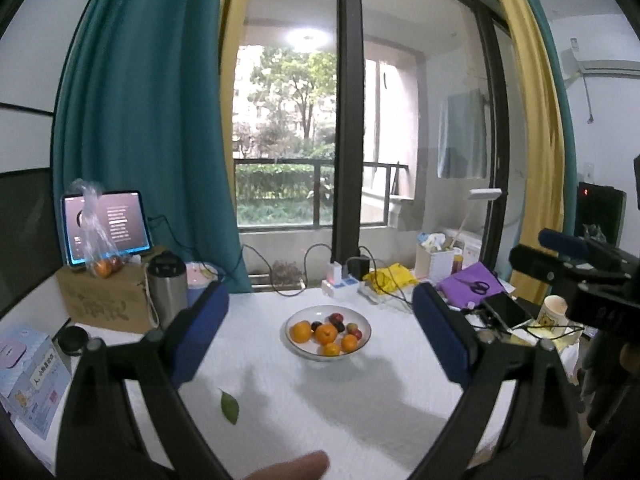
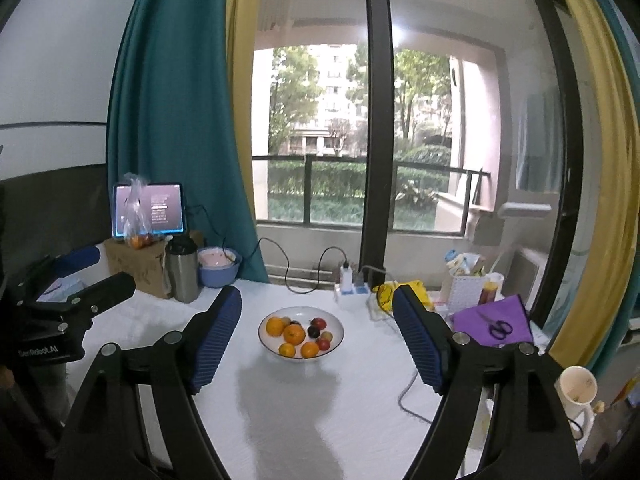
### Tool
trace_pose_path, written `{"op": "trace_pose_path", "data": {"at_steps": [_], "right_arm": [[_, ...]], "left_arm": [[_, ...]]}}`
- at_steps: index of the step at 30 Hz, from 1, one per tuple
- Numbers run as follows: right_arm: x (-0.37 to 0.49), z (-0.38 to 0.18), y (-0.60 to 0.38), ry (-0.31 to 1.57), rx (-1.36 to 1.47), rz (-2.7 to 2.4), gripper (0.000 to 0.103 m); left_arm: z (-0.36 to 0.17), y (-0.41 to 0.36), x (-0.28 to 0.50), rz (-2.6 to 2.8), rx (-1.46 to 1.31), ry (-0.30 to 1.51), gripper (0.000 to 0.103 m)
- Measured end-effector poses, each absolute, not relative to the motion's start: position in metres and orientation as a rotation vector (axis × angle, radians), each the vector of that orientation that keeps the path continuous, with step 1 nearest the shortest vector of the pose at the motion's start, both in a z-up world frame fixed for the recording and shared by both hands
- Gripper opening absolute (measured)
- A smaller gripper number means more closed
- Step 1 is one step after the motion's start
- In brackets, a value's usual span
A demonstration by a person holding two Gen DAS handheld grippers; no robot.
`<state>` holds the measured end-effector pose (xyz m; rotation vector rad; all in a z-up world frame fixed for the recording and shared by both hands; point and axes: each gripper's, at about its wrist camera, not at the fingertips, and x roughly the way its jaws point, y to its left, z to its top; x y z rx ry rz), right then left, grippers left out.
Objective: Organize fruits
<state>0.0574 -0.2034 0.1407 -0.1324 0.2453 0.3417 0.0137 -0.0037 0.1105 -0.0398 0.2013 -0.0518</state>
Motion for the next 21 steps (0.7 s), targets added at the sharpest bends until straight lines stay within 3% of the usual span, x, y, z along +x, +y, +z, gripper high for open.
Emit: {"op": "trace_pose_path", "data": {"at_steps": [21], "right_arm": [[0.0565,0.1391,-0.2105,0.256,-0.112,0.337,0.082]], "left_arm": [[0.1095,-0.0031,0.0098,-0.045,-0.059,0.201,0.094]]}}
